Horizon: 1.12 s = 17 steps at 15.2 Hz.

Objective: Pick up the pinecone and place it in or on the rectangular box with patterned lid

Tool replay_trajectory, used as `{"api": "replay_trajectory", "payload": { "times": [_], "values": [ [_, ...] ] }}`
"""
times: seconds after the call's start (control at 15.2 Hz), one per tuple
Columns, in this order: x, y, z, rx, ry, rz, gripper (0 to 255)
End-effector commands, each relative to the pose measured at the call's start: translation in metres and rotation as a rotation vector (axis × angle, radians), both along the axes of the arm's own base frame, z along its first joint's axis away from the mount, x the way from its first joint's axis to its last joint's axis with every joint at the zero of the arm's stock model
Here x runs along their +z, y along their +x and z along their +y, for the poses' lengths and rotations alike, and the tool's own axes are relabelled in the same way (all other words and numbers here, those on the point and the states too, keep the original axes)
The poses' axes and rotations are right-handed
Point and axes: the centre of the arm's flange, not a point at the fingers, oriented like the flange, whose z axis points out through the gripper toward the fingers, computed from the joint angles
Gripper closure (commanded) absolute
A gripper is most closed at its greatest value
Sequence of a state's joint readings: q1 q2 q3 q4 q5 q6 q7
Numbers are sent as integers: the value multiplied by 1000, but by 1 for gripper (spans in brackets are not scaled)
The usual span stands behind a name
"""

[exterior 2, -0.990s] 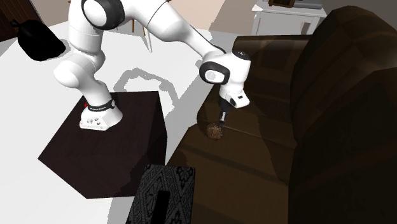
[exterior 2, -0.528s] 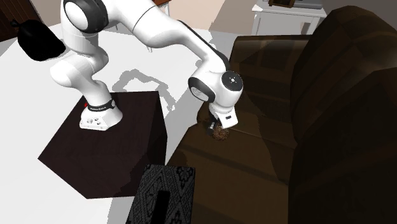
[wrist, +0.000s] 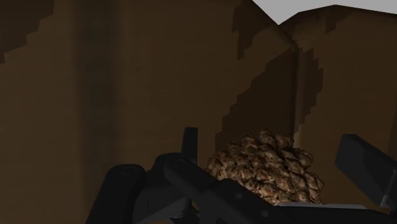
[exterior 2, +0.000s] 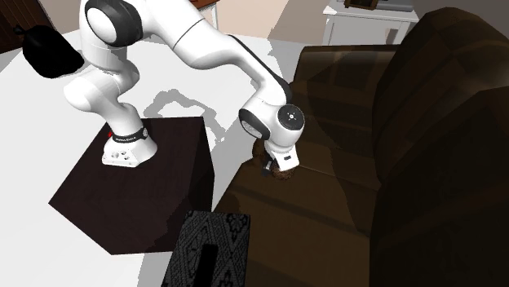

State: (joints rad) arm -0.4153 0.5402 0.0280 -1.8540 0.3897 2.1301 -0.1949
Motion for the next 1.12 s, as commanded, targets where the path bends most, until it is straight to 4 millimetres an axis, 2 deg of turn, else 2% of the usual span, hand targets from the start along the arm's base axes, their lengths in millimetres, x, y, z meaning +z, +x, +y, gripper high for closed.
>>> {"api": "replay_trajectory", "payload": {
  "times": [0.0, 0.33, 0.4, 0.99, 1.06],
  "values": [
    [-1, -1, 0, 0, 0, 0, 0],
    [-1, -1, 0, 0, 0, 0, 0],
    [-1, -1, 0, 0, 0, 0, 255],
    [-1, -1, 0, 0, 0, 0, 255],
    [-1, -1, 0, 0, 0, 0, 0]
  ]
}}
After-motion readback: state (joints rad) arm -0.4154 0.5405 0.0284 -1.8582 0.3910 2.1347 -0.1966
